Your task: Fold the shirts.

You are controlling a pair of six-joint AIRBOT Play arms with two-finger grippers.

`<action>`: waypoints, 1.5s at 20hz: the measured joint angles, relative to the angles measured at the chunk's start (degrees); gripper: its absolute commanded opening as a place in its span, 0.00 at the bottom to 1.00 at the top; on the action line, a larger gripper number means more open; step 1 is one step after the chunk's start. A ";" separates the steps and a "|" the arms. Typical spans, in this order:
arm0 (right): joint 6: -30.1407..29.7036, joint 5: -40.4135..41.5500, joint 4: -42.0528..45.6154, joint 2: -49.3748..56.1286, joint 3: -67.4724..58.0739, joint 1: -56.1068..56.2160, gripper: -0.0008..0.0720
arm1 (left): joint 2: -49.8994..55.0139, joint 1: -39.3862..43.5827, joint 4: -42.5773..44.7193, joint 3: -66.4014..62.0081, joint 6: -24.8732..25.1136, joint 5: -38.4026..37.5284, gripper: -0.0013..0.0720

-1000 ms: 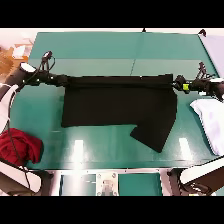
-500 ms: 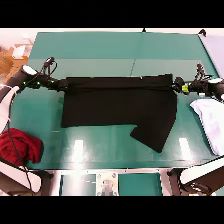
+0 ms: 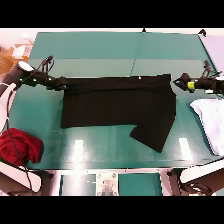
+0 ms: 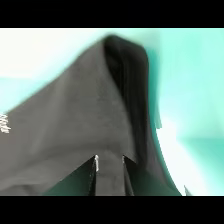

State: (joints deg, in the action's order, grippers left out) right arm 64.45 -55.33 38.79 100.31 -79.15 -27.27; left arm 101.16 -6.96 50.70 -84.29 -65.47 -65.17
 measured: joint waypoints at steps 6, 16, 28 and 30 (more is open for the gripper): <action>4.33 -10.64 5.42 -9.09 3.67 -5.51 0.37 | -0.22 -0.85 4.76 -2.49 -9.57 -17.40 0.98; 5.49 -12.26 14.82 -32.46 36.85 -18.29 0.51 | -24.94 -0.96 13.64 24.81 -20.15 -17.11 0.99; 2.71 -2.73 4.52 -35.45 54.58 -9.35 0.51 | -40.48 12.35 -4.44 58.77 -28.63 27.28 0.89; 2.73 -2.12 3.85 -34.99 54.90 -6.34 0.51 | -40.46 12.94 -4.07 59.56 -30.25 30.97 0.58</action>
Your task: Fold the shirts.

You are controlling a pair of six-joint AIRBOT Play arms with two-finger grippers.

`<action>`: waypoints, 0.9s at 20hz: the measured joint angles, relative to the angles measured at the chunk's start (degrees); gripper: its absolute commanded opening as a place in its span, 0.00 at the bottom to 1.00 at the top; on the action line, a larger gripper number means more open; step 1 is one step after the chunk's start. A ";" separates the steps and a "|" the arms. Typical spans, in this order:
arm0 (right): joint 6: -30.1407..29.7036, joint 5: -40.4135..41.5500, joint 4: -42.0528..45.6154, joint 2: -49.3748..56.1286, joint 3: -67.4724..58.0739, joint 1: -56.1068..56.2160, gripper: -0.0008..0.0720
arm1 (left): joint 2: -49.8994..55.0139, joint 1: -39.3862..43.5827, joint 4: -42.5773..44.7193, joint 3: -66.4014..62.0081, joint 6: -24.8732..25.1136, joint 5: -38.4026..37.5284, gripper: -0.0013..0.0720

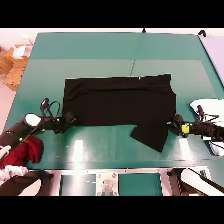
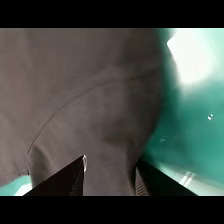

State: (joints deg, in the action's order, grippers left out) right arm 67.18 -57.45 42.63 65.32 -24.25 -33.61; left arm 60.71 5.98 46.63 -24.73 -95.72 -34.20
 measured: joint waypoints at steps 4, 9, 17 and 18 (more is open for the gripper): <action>0.15 -0.31 -0.39 0.42 0.31 2.47 0.51 | 0.09 0.48 0.13 0.55 -1.88 4.39 0.05; 0.96 -2.99 2.32 0.63 0.52 3.23 0.04 | 0.28 0.66 -0.59 0.57 -1.64 6.12 0.05; 9.35 -6.38 10.60 -4.85 0.44 2.45 0.04 | -8.70 0.72 13.11 -2.43 -3.72 -4.26 0.05; 11.61 -7.72 12.81 -6.12 0.44 2.43 0.04 | -9.97 0.72 15.63 -2.71 -4.74 -6.62 0.05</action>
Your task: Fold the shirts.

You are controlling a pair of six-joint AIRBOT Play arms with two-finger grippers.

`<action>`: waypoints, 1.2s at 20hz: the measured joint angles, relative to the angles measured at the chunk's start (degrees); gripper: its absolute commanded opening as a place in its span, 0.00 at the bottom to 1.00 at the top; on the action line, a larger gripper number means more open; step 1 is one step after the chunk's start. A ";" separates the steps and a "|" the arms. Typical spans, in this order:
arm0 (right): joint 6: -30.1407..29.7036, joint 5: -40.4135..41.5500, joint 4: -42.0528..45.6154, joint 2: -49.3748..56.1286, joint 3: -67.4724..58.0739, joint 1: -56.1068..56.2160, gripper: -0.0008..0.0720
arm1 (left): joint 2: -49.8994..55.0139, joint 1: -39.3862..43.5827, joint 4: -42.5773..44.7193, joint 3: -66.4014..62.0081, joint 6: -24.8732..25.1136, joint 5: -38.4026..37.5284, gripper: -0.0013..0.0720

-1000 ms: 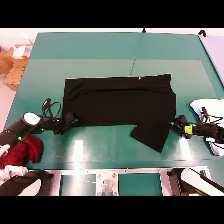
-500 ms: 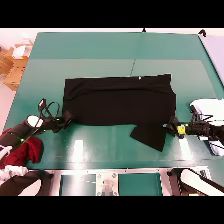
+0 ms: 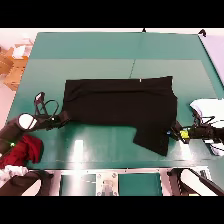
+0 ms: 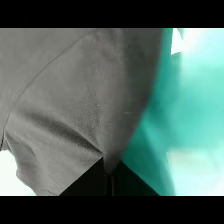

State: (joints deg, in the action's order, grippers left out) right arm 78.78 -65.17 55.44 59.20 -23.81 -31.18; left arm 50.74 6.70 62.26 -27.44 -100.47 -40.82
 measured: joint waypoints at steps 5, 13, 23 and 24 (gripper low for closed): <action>7.39 -6.54 6.97 -5.81 -3.80 -0.02 0.04 | -2.56 0.02 6.01 -2.21 -1.33 -10.93 0.05; 10.49 -7.72 3.91 -3.48 -23.37 1.44 0.04 | 3.67 0.04 8.44 -17.29 0.98 -13.00 0.05; 10.54 4.17 1.42 29.05 -50.49 12.87 0.04 | 36.41 0.02 7.06 -45.24 8.39 -11.02 0.19; 10.54 4.79 1.38 32.63 -53.16 13.49 0.04 | 39.17 0.02 6.47 -47.34 8.98 -10.82 0.55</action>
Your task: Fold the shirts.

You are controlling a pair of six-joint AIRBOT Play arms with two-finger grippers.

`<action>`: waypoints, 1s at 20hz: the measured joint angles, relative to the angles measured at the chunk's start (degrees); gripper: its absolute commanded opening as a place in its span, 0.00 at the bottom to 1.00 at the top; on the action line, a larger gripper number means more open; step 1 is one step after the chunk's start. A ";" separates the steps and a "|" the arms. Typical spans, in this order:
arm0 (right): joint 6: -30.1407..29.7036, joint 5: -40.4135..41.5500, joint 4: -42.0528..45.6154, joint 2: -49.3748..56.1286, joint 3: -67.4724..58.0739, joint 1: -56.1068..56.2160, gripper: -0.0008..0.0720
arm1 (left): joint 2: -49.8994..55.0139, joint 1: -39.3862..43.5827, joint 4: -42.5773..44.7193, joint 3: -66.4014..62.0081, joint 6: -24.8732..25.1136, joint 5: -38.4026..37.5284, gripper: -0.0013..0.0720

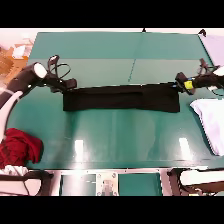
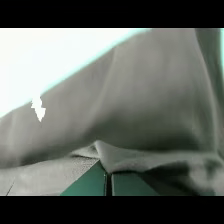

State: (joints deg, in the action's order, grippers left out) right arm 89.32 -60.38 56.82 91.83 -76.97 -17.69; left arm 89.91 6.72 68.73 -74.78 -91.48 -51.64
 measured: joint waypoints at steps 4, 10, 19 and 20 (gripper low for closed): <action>-0.57 1.77 -0.11 9.05 -8.59 0.31 0.70 | 5.97 -0.72 -1.09 -5.84 1.18 2.36 0.78; -10.36 -6.45 -0.22 12.81 -17.03 -6.62 0.90 | 7.39 -7.04 -1.44 -15.54 1.42 -3.80 0.78; -21.53 -18.03 -5.49 21.57 -18.75 -10.93 0.95 | 7.65 -7.63 -6.10 -18.62 1.60 -11.52 0.78; -22.21 -19.02 -6.25 22.40 -18.86 -10.73 0.94 | 7.65 -7.04 -6.47 -18.67 1.81 -11.72 0.78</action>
State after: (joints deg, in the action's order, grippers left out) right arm 67.11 -79.40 50.57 114.24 -95.83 -28.42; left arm 97.56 -0.32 62.26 -93.45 -89.67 -63.35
